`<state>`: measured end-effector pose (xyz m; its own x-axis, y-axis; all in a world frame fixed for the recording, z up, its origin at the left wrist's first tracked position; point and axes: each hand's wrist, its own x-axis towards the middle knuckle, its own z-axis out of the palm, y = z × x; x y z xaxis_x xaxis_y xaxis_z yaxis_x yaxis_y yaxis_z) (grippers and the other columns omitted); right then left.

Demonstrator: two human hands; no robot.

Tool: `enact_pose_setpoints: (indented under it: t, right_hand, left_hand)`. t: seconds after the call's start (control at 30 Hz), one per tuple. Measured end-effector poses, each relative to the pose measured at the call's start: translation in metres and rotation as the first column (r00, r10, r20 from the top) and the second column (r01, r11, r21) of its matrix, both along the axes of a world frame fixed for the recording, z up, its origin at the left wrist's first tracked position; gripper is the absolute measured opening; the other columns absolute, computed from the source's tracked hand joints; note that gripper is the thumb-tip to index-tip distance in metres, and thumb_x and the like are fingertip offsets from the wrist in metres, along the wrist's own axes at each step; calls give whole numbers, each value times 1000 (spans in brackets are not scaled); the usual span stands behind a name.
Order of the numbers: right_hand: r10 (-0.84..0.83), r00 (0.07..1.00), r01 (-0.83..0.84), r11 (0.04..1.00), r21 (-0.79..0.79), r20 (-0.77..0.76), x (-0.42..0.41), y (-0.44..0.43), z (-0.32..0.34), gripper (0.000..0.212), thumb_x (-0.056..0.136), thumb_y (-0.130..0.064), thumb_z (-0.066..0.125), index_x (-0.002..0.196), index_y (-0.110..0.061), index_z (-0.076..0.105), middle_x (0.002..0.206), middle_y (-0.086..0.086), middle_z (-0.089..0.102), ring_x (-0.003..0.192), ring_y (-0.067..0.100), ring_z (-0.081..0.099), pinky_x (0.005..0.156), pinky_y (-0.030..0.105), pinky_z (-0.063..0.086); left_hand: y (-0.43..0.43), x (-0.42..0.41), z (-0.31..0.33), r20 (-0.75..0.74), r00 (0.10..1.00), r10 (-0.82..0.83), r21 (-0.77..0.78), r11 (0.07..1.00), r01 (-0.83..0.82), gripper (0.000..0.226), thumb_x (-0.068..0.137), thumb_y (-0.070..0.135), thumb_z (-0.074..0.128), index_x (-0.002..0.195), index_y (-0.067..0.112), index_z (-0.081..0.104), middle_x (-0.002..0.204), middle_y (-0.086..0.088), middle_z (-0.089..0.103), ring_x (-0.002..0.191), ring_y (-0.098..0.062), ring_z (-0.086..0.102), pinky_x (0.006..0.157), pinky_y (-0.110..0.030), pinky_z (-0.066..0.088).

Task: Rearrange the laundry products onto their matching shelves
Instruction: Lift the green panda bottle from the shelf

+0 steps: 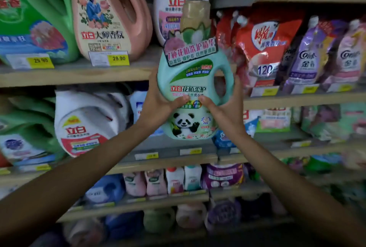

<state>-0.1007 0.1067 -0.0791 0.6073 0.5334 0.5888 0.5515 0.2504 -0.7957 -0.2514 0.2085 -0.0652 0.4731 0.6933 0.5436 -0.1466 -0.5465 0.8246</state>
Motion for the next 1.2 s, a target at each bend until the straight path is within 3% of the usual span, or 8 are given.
enact_pose_setpoints:
  t: [0.13,0.3,0.4,0.63,0.73,0.8,0.97,1.2]
  right_hand:
    - [25,999,-22,993,-113,28,-3,0,-39,91,63,-58,75,134,-18,34,132,6,45,124,18,47,102,40,46]
    - [71,997,-68,959,-277,3,-1,9,-80,101,59,-58,77,137,-12,32,132,9,43,126,22,46,103,47,45]
    - [72,997,-62,931,-360,15,-1,18,-94,106,55,-53,78,140,-17,26,135,8,41,128,23,44,105,47,44]
    - [14,999,2,894,-449,32,7,46,-107,104,60,-28,88,141,-11,25,141,9,40,130,23,42,104,36,40]
    - [5,1000,4,884,-468,18,13,61,-114,105,59,-26,89,141,-10,25,142,9,40,132,23,42,108,41,41]
    - [9,1000,-3,880,-475,11,18,70,-120,105,59,-25,89,141,-10,25,141,9,40,132,23,42,108,43,42]
    - [23,1000,-11,867,-498,19,25,83,-138,101,58,-23,88,138,-11,29,137,8,42,128,21,45,103,41,47]
    - [20,998,19,807,-590,59,43,93,-157,102,62,-25,88,141,-9,27,140,9,44,128,22,46,98,36,45]
  left_hand:
    - [1,-8,-37,-80,997,-18,-26,1000,16,88,65,38,77,134,12,29,125,5,52,111,7,56,88,-15,50]
    - [11,-13,-83,-133,991,-23,-100,995,9,91,66,32,81,132,1,27,128,1,53,120,-4,54,101,-25,47]
    - [20,-13,-105,-180,984,6,-135,990,-31,84,65,28,82,127,9,29,122,2,56,114,1,57,97,-19,47]
    - [59,0,-140,-311,949,53,-225,966,-128,87,62,31,82,129,-10,44,116,-6,67,104,-6,66,88,-20,55]
    - [68,11,-146,-308,947,96,-223,960,-170,79,67,6,82,131,-7,39,112,-3,65,95,0,65,76,-6,51]
    - [72,17,-150,-300,946,124,-216,957,-193,78,67,-3,80,129,-7,35,104,7,59,89,8,61,76,-6,51]
    - [86,25,-170,-307,947,98,-266,946,-184,81,65,-6,80,131,-5,32,107,0,61,97,-7,63,86,-23,56]
    - [92,41,-188,-330,942,58,-271,950,-153,83,68,-9,77,132,6,26,108,8,55,106,-9,57,79,-6,50]
